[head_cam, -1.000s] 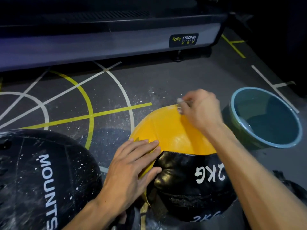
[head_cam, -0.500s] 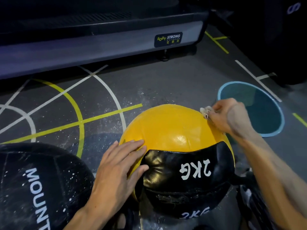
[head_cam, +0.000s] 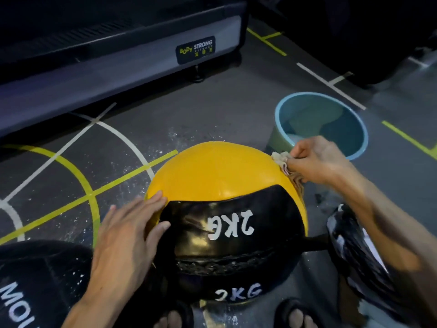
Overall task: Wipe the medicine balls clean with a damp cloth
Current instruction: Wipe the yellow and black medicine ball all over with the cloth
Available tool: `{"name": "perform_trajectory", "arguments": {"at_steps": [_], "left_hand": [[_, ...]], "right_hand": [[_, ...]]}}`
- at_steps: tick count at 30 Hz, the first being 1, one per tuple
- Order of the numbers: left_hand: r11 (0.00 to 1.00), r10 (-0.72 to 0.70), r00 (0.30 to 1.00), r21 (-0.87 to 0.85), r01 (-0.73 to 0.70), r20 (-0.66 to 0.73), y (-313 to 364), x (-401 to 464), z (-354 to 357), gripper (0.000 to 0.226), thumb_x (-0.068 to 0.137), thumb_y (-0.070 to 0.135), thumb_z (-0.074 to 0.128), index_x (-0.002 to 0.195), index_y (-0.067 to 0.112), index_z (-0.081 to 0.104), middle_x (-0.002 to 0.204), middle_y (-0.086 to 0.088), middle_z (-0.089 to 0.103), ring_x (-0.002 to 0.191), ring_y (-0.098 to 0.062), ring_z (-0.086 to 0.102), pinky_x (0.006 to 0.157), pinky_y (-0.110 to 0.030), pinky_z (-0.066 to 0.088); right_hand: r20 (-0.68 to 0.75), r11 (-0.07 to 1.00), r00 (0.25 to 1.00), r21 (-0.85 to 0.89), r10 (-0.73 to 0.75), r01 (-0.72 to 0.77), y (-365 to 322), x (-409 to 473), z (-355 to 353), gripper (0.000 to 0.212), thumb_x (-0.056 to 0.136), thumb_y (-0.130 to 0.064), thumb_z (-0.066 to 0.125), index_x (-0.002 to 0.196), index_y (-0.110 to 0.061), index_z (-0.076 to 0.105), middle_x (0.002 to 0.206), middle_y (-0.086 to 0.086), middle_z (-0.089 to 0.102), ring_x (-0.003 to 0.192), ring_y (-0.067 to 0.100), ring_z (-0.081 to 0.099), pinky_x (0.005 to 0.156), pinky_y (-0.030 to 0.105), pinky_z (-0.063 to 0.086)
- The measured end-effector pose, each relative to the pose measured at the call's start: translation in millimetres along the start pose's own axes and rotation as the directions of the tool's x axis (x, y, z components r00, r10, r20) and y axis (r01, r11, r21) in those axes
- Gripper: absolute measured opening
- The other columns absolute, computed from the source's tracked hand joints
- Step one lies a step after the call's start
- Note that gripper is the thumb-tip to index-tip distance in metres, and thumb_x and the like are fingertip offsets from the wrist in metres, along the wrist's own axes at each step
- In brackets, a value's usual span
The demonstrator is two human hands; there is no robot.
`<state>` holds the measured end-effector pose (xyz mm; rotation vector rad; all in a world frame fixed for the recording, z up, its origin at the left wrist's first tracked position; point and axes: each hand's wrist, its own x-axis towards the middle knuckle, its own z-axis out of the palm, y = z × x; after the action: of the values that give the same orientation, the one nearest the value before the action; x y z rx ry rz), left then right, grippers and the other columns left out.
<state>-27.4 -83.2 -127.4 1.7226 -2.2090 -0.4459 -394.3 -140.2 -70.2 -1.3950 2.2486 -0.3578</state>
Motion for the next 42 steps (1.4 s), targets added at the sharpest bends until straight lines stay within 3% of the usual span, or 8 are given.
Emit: {"name": "perform_trajectory", "arguments": {"at_steps": [5,8,12,18,23,33,38,42], "left_hand": [[0.994,0.032,0.997,0.108,-0.025,-0.063,22.7,33.9,-33.4,0.04,0.092,0.032,0.07,0.132,0.026,0.068,0.132,0.0,0.069,0.122,-0.034,0.061,0.097,-0.06,0.052],[0.986,0.167,0.985,-0.001,-0.167,-0.038,68.7,40.7,-39.1,0.052,0.098,0.062,0.055,0.141,0.034,0.06,0.144,0.011,0.06,0.129,-0.021,0.056,0.103,-0.049,0.049],[0.929,0.333,0.929,0.112,-0.353,0.16,92.3,42.6,-2.9,0.08,0.083,0.087,0.035,0.15,0.045,0.046,0.157,0.021,0.042,0.138,-0.016,0.042,0.106,-0.043,0.046],[0.937,0.32,0.929,0.081,-0.339,0.188,90.6,47.1,3.4,0.081,0.082,0.089,0.031,0.151,0.048,0.044,0.158,0.027,0.037,0.141,-0.012,0.036,0.108,-0.042,0.043],[0.941,0.311,0.93,0.074,-0.33,0.196,90.6,53.3,3.5,0.081,0.083,0.088,0.032,0.152,0.048,0.042,0.158,0.028,0.035,0.141,-0.011,0.034,0.109,-0.04,0.041],[0.939,0.327,0.908,0.014,-0.342,0.262,92.6,90.8,9.6,0.086,0.076,0.092,0.034,0.15,0.05,0.044,0.156,0.031,0.036,0.142,-0.01,0.032,0.116,-0.039,0.032],[0.933,0.34,0.894,0.01,-0.359,0.292,102.8,102.3,10.9,0.079,0.078,0.081,0.047,0.15,0.047,0.045,0.156,0.026,0.038,0.143,-0.013,0.033,0.117,-0.038,0.029],[0.936,0.329,0.885,0.007,-0.351,0.33,102.5,119.2,11.9,0.082,0.077,0.08,0.046,0.151,0.044,0.046,0.157,0.021,0.041,0.144,-0.019,0.034,0.118,-0.042,0.029]], "right_hand": [[-0.046,0.964,0.999,0.264,0.0,0.012,14.2,-15.4,12.4,0.007,0.086,-0.012,0.073,0.085,-0.005,0.072,0.079,0.012,0.075,0.055,0.014,0.06,0.05,0.018,0.051],[-0.014,0.95,0.999,0.309,-0.049,0.05,17.4,-25.8,19.4,0.008,0.084,-0.017,0.076,0.08,-0.012,0.071,0.073,0.01,0.074,0.058,0.015,0.061,0.066,0.042,0.059],[0.175,0.95,0.978,0.308,-0.111,0.053,25.5,-33.1,-6.4,0.006,0.082,-0.013,0.078,0.08,-0.016,0.073,0.069,-0.002,0.072,0.06,0.012,0.06,0.064,0.033,0.049],[-0.231,0.964,0.948,0.096,-0.221,0.248,26.6,-9.1,-21.7,0.01,0.088,-0.023,0.072,0.098,-0.025,0.073,0.093,-0.007,0.075,0.085,0.015,0.07,0.074,0.031,0.055],[-0.077,0.817,0.822,0.091,-0.565,0.57,12.4,10.1,20.8,0.02,0.088,-0.011,0.069,0.104,-0.022,0.073,0.096,-0.01,0.071,0.088,0.011,0.065,0.082,0.035,0.053],[0.149,0.836,0.843,0.302,-0.516,0.459,105.2,-79.8,12.8,0.005,0.097,-0.026,0.069,0.095,-0.022,0.07,0.086,-0.011,0.071,0.077,0.007,0.07,0.069,0.019,0.052],[-0.263,0.832,0.861,0.249,-0.435,0.496,96.4,-42.2,29.9,0.018,0.09,-0.003,0.07,0.1,-0.018,0.071,0.092,-0.007,0.066,0.085,0.012,0.063,0.079,0.032,0.052],[-0.269,0.793,0.875,0.374,-0.403,0.48,98.2,-60.0,60.9,0.019,0.089,0.004,0.07,0.098,-0.013,0.069,0.096,-0.002,0.064,0.091,0.016,0.063,0.082,0.033,0.052]]}}
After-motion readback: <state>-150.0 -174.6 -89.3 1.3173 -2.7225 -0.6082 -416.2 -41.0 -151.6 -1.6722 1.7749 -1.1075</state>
